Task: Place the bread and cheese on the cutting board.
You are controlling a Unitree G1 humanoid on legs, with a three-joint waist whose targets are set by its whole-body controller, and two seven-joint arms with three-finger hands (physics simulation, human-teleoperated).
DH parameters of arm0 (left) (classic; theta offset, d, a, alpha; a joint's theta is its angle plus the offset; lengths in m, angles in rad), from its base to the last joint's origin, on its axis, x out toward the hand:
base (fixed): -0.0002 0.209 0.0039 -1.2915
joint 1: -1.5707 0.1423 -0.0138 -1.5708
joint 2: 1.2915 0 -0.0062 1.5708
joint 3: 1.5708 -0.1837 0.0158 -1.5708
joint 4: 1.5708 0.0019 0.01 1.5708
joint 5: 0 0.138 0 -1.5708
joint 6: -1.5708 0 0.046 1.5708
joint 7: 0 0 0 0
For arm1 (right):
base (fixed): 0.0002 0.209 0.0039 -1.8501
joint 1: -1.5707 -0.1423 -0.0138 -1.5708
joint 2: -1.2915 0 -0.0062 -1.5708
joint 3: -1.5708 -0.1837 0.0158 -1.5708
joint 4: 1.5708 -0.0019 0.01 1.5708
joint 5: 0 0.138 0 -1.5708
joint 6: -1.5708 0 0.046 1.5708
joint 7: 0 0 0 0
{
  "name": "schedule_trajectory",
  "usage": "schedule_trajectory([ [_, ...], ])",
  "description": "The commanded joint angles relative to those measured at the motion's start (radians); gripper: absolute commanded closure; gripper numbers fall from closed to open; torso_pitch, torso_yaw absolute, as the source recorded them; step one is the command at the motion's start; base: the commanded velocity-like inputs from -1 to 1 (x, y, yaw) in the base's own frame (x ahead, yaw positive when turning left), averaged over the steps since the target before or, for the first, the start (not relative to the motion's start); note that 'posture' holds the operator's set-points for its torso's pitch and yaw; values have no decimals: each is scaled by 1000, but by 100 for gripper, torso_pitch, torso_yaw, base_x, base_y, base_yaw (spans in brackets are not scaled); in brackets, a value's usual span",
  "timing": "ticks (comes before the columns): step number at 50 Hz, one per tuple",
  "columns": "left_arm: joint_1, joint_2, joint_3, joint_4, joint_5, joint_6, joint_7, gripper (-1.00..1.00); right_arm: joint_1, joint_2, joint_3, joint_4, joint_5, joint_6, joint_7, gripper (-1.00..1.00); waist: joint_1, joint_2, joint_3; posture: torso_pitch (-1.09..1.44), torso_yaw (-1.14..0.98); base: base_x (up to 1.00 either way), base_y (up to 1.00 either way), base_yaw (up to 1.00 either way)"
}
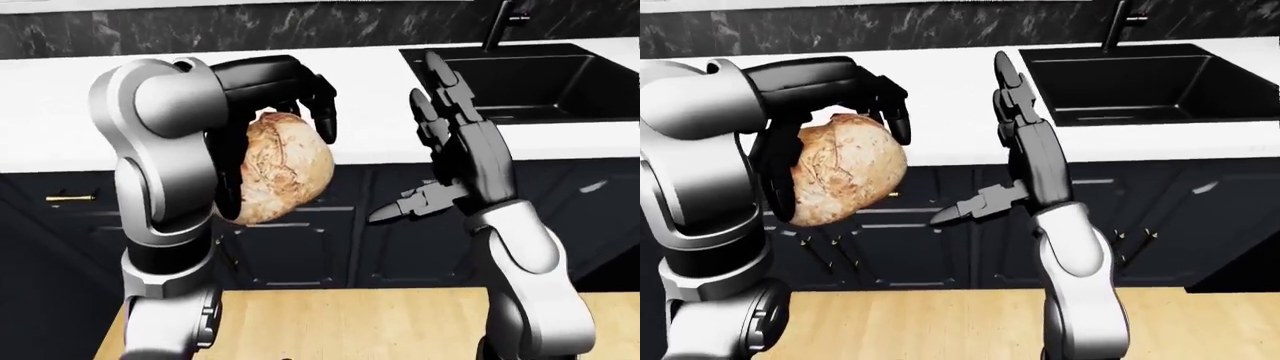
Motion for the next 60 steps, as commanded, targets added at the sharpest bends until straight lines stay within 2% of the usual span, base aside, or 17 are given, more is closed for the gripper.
schedule_trajectory([
  [1,-22,5,4,-9,-1,-3,12,100,-20,-3,-7,-17,-3,-25,-8,-100,-1,-6,-13,0,0,0,0,0],
  [6,-21,3,3,-10,1,-2,13,100,-35,-2,-12,-26,0,8,-21,-100,-16,8,-9,0,0,0,0,0],
  [15,-19,3,4,-14,1,0,11,100,-48,1,-16,-27,14,31,-45,-100,-45,38,-66,0,0,-45,0,0],
  [18,-19,4,4,-11,-1,-2,13,100,-46,2,-17,-31,24,30,-51,-100,-55,-12,-45,0,0,-53,-7,0],
  [20,-17,4,3,-9,-1,-4,16,100,-39,-2,-9,-30,22,11,-54,-100,-29,30,-67,0,0,-34,-63,0],
  [22,-14,4,4,-9,-1,-6,18,100,-35,-5,-6,-27,17,-1,-54,-100,-11,90,-26,0,0,-17,-100,0],
  [25,-14,2,3,-9,0,-5,18,100,-43,-1,-16,-24,22,8,-58,-100,5,48,-9,0,0,-16,-80,0],
  [26,-14,1,3,-9,0,-4,19,100,-42,0,-16,-27,25,8,-58,-100,10,-63,-54,0,0,-16,-12,0],
  [27,-14,1,2,-9,0,-5,18,100,-39,-2,-14,-33,24,7,-61,-100,9,-74,-29,0,0,-2,0,0],
  [28,-14,1,2,-10,0,-4,17,100,-39,-1,-14,-33,29,5,-59,-100,-9,-50,-3,0,0,0,0,0],
  [41,-17,8,7,-8,-7,-2,17,100,-57,-8,-13,-30,38,14,-67,-100,-8,7,-7,0,0,0,0,0],
  [45,-21,10,6,-8,-8,-2,17,100,-64,-9,-13,-34,39,23,-67,-100,8,27,-43,0,0,-21,-7,0],
  [47,-18,9,6,-7,-8,-4,19,100,-64,-12,-11,-30,34,13,-67,-100,14,57,-39,0,0,-22,-20,0],
  [49,-20,10,7,-7,-8,-3,18,100,-52,-16,5,-26,17,-8,-62,-100,21,132,-42,0,0,-12,-28,0],
  [50,-20,10,6,-7,-8,-3,17,100,-53,-15,5,-26,15,-7,-60,-100,33,107,-28,0,0,-11,-29,0],
  [54,-22,12,8,-5,-10,-4,18,100,-65,-10,-1,-27,10,4,-55,-100,24,118,-57,0,0,-11,-40,0],
  [60,-14,13,7,-9,-11,-6,19,100,-58,-3,0,-26,8,-2,-54,-100,25,87,-43,0,0,-11,-45,0],
])
